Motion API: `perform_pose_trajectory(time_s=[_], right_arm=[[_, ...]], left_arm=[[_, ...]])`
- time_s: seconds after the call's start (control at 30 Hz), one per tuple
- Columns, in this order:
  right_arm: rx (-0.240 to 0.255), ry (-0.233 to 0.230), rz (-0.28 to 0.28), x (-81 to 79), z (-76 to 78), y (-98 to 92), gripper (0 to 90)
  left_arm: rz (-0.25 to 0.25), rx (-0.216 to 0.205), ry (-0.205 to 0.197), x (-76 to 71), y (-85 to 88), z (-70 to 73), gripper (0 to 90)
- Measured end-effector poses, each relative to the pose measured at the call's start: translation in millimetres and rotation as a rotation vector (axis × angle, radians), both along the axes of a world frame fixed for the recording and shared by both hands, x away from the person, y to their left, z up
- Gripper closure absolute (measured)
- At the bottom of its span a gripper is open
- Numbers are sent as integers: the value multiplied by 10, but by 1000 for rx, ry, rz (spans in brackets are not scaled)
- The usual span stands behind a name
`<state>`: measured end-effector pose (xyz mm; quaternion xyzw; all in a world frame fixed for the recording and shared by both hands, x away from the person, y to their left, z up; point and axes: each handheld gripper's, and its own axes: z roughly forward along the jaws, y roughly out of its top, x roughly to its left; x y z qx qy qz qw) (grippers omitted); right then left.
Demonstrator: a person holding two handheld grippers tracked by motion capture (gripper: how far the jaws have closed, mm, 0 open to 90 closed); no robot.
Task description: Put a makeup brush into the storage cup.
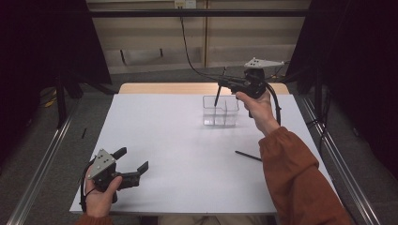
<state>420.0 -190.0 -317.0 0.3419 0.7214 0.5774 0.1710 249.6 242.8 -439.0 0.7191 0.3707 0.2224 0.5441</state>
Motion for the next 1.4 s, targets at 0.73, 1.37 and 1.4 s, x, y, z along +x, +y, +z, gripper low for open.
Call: perform_pose_trajectory(time_s=[0.73,1.37,1.4], right_arm=[[-29,17,-95,355,-162,150,838],[-49,62,-86,372,-476,188,838],[-48,65,-86,370,-486,187,838]], left_arm=[[2,6,-18,-7,17,32,34],[22,3,-14,15,49,27,33],[21,4,-15,14,49,27,33]])
